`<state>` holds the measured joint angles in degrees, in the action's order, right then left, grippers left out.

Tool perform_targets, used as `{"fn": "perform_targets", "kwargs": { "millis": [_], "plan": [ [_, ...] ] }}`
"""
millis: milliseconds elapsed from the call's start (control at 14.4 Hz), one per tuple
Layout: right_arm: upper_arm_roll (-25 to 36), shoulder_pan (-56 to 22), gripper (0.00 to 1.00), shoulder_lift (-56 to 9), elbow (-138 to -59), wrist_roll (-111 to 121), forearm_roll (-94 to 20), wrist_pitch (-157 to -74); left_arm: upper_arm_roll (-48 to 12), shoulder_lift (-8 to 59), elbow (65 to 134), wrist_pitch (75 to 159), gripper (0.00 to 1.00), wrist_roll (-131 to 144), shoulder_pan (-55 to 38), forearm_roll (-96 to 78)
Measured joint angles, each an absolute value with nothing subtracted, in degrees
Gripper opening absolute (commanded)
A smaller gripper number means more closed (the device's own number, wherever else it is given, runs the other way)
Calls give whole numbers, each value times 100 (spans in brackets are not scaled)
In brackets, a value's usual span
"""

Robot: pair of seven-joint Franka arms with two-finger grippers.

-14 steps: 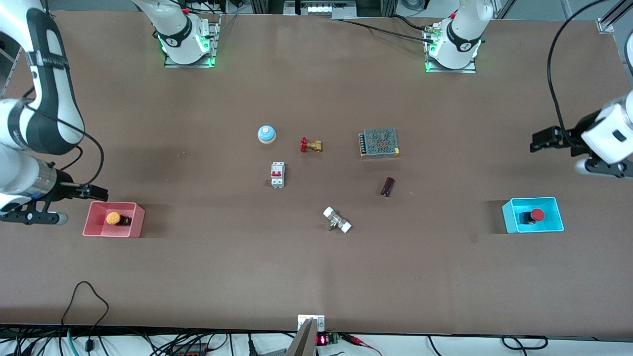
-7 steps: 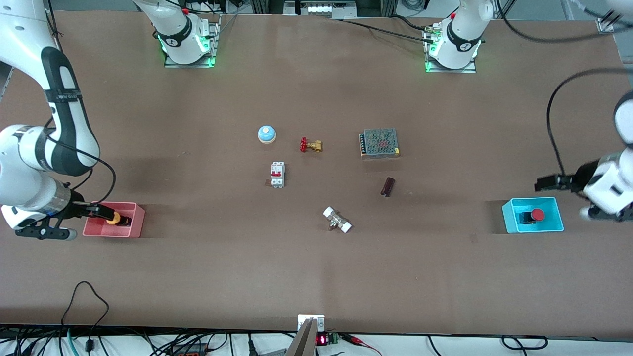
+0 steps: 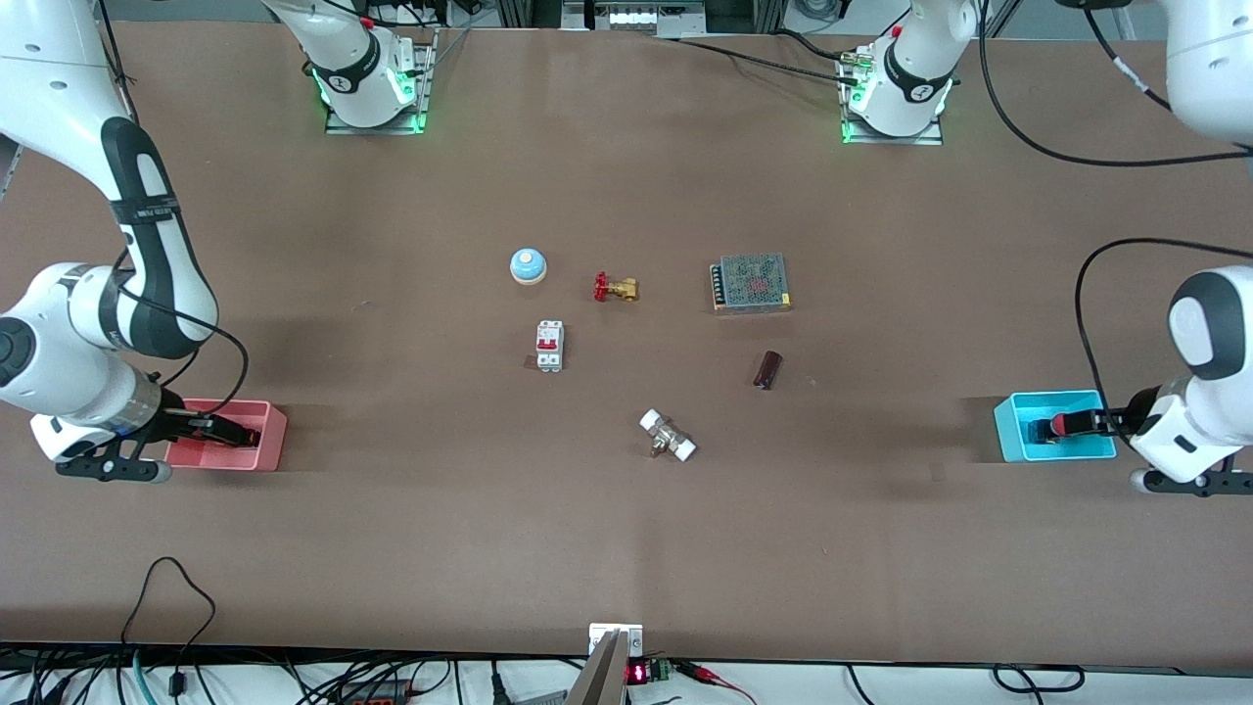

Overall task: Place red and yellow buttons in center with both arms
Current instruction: 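Lower both grippers and grasp the yellow and red buttons in the boxes, then lift the yellow button with the right gripper while the left gripper lifts the red button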

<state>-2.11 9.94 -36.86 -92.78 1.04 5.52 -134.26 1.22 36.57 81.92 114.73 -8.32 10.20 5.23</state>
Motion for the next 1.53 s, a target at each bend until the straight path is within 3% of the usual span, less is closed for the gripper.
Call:
{"fn": "perform_targets", "kwargs": {
  "millis": [627,1044,1323,1532],
  "plan": [
    [-213,994,98,-3804,-9318,498,559,-13443,133,4083,8684,12384,100,-832,1119,523],
    [-215,993,76,-3841,-9334,513,559,-13445,133,4107,8931,12619,96,-832,1177,523],
    [-220,989,52,-3860,-9334,533,559,-13445,129,4114,9009,12722,94,-832,1184,523],
    [-221,988,45,-3864,-9334,636,560,-13445,127,4141,9017,12837,94,-832,1183,523]
  ]
}}
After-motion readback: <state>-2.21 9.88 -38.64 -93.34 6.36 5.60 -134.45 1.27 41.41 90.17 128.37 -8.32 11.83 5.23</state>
